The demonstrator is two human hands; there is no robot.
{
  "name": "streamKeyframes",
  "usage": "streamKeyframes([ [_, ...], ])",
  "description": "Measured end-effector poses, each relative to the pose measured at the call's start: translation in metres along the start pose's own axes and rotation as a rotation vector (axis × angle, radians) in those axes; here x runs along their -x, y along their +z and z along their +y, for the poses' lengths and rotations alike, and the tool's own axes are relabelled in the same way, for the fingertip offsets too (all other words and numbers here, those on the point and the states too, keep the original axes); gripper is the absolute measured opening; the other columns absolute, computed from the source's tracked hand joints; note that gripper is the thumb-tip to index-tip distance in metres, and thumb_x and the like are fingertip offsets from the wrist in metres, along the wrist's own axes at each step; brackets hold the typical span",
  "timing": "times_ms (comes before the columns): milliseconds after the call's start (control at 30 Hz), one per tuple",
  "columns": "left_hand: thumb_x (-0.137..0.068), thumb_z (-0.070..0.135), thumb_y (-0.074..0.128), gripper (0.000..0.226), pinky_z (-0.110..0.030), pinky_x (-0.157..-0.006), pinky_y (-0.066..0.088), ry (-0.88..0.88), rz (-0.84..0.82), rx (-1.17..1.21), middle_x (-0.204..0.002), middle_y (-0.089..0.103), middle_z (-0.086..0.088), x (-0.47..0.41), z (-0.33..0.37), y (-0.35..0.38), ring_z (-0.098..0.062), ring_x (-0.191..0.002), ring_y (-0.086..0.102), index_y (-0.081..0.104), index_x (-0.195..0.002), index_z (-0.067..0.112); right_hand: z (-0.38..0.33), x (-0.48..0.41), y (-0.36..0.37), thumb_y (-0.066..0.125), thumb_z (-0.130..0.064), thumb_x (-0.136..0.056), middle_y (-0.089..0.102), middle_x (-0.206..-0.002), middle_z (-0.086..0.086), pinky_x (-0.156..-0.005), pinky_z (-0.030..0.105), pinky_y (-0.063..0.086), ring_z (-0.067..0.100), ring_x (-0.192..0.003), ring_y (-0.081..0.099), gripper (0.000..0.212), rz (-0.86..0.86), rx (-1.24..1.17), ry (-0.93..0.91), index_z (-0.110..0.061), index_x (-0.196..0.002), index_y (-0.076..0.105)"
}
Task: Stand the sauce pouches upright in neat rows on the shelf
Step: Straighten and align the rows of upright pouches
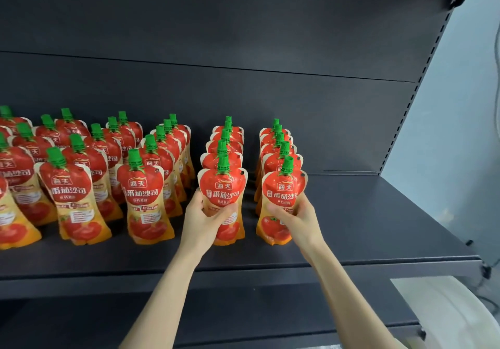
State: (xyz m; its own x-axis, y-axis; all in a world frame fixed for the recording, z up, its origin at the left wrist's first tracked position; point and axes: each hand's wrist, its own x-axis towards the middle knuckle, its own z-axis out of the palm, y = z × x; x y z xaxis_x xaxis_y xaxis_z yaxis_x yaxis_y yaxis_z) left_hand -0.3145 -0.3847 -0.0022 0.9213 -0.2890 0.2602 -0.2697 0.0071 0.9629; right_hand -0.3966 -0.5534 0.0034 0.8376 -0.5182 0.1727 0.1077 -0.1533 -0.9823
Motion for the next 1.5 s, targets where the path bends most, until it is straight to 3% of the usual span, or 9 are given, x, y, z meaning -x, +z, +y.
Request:
streamKeyframes([
  [167, -0.076, 0.022, 0.076, 0.056, -0.013, -0.077, 0.041, -0.042, -0.005, -0.053, -0.105, 0.055, 0.021, 0.006, -0.011, 0.001, 0.002, -0.096, 0.054, 0.042, -0.119, 0.031, 0.011, 0.003, -0.003, 0.076, -0.017, -0.076, 0.065, -0.102, -0.01, -0.064, 0.014, 0.052, 0.008, -0.094, 0.064, 0.042, 0.008, 0.02, 0.02, -0.026, -0.108, 0.05],
  [333, -0.073, 0.019, 0.078, 0.061, -0.02, -0.081, 0.043, -0.106, -0.021, -0.143, -0.1, 0.052, 0.019, 0.017, -0.029, 0.004, -0.006, -0.097, 0.052, 0.038, -0.118, 0.027, 0.031, 0.012, -0.009, 0.078, -0.018, -0.074, 0.064, -0.106, -0.007, -0.067, 0.013, 0.054, 0.005, -0.094, 0.063, 0.049, 0.029, 0.103, 0.013, -0.016, -0.11, 0.046],
  [633, -0.074, 0.025, 0.077, 0.069, -0.035, -0.095, 0.045, -0.098, -0.024, -0.261, -0.124, 0.054, 0.002, 0.017, -0.032, 0.003, -0.018, -0.116, 0.053, 0.039, -0.131, 0.017, 0.04, 0.017, -0.008, 0.068, -0.027, -0.083, 0.056, -0.101, -0.023, -0.064, 0.008, 0.049, -0.003, -0.089, 0.059, 0.04, 0.029, 0.206, -0.03, -0.024, -0.112, 0.041],
  [767, -0.074, 0.025, 0.077, 0.067, -0.034, -0.093, 0.045, -0.093, -0.011, -0.274, -0.125, 0.056, -0.002, 0.018, -0.033, 0.003, -0.02, -0.115, 0.054, 0.041, -0.129, 0.015, 0.044, 0.015, -0.008, 0.068, -0.034, -0.082, 0.059, -0.11, -0.011, -0.084, 0.02, 0.05, 0.008, -0.1, 0.06, 0.045, 0.056, 0.248, -0.01, -0.024, -0.116, 0.04],
  [1033, -0.076, 0.028, 0.075, 0.07, -0.037, -0.096, 0.045, -0.093, -0.011, -0.311, -0.13, 0.054, -0.003, 0.016, -0.032, 0.005, -0.021, -0.119, 0.053, 0.038, -0.133, 0.015, 0.049, 0.009, -0.008, 0.065, -0.041, -0.082, 0.057, -0.116, -0.01, -0.096, 0.038, 0.051, 0.013, -0.108, 0.06, 0.046, 0.038, 0.309, 0.033, -0.029, -0.116, 0.036],
  [1500, -0.076, 0.028, 0.075, 0.069, -0.031, -0.094, 0.043, -0.136, -0.066, -0.299, -0.129, 0.054, 0.0, 0.01, -0.035, 0.002, -0.017, -0.117, 0.052, 0.038, -0.134, 0.019, 0.048, 0.01, -0.006, 0.064, -0.042, -0.083, 0.058, -0.122, -0.006, -0.097, 0.04, 0.05, 0.015, -0.109, 0.059, 0.053, 0.052, 0.334, 0.051, -0.023, -0.124, 0.037],
])
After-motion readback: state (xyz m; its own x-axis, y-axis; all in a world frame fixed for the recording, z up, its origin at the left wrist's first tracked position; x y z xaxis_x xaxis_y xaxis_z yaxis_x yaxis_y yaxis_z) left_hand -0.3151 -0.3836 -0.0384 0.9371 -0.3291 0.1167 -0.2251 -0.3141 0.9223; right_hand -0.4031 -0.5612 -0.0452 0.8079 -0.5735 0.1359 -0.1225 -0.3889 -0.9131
